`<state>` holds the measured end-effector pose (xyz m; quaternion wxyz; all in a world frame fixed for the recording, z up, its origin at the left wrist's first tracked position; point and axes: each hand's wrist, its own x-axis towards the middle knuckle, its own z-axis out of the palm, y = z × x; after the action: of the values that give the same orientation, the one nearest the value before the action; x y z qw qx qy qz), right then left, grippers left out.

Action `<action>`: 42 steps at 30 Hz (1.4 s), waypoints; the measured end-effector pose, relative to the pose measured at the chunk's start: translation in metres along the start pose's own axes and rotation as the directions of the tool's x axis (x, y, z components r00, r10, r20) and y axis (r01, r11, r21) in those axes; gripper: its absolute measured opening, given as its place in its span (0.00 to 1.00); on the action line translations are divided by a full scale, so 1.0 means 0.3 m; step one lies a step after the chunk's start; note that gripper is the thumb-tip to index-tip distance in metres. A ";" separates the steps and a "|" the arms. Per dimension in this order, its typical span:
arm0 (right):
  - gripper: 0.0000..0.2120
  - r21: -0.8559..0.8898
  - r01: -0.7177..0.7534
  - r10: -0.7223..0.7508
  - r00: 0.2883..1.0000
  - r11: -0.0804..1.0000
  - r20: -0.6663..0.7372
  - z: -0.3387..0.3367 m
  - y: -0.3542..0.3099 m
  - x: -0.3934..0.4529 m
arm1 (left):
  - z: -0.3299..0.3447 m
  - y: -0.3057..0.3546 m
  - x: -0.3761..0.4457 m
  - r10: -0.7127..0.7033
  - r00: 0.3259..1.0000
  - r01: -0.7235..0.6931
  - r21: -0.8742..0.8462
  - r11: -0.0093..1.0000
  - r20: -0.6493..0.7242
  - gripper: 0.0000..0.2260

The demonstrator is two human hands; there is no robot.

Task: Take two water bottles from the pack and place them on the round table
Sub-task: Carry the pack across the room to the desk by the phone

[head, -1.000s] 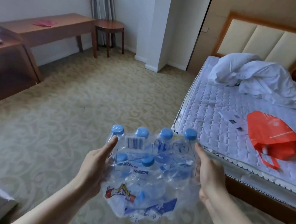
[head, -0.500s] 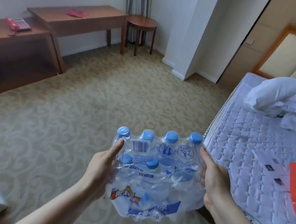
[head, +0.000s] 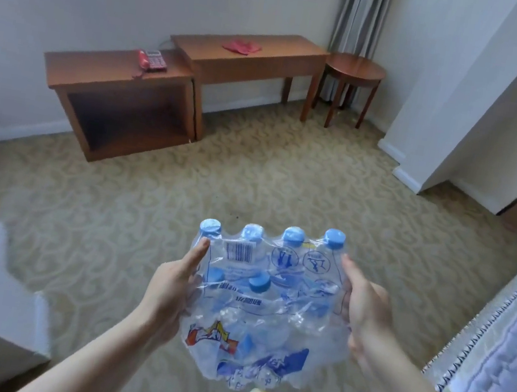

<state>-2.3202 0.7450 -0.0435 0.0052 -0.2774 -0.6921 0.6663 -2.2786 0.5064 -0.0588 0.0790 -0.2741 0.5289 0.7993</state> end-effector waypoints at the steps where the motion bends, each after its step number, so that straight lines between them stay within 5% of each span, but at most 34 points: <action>1: 0.24 -0.016 -0.006 0.007 0.999 1.000 0.032 0.042 -0.024 0.058 | 0.011 0.028 0.041 0.008 0.999 -0.009 -0.016 1.000 -0.039 0.26; 4: 0.28 -0.030 0.008 -0.003 0.989 1.000 0.147 0.182 -0.118 0.222 | 0.025 0.123 0.157 0.061 0.992 -0.069 -0.068 0.995 -0.109 0.35; 10: 0.25 -0.083 0.040 -0.006 0.929 0.996 0.370 0.534 -0.271 0.460 | -0.016 0.294 0.350 0.069 0.950 -0.125 -0.168 0.978 -0.306 0.25; 14: 0.33 -0.117 0.062 0.003 0.876 0.991 0.483 0.799 -0.312 0.578 | -0.106 0.419 0.530 0.063 0.931 -0.149 -0.216 0.965 -0.360 0.24; 17: 0.35 -0.122 0.033 0.033 0.863 0.992 0.504 0.989 -0.353 0.639 | -0.185 0.519 0.672 0.056 0.935 -0.153 -0.255 0.955 -0.350 0.36; 24: 0.36 -0.155 0.078 0.019 0.839 0.985 0.543 1.395 -0.519 0.810 | -0.312 0.790 0.967 0.061 0.919 -0.171 -0.256 0.952 -0.389 0.27; 42: 0.33 -0.247 0.197 0.045 0.689 0.949 0.723 2.410 -0.876 1.433 | -0.469 1.363 1.794 0.085 0.841 -0.291 -0.314 0.904 -0.534 0.24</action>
<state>-3.0554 0.2594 -0.0371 -0.2816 0.0382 -0.7436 0.6052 -2.8496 0.1182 -0.0526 -0.1987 -0.4307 0.3891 0.7897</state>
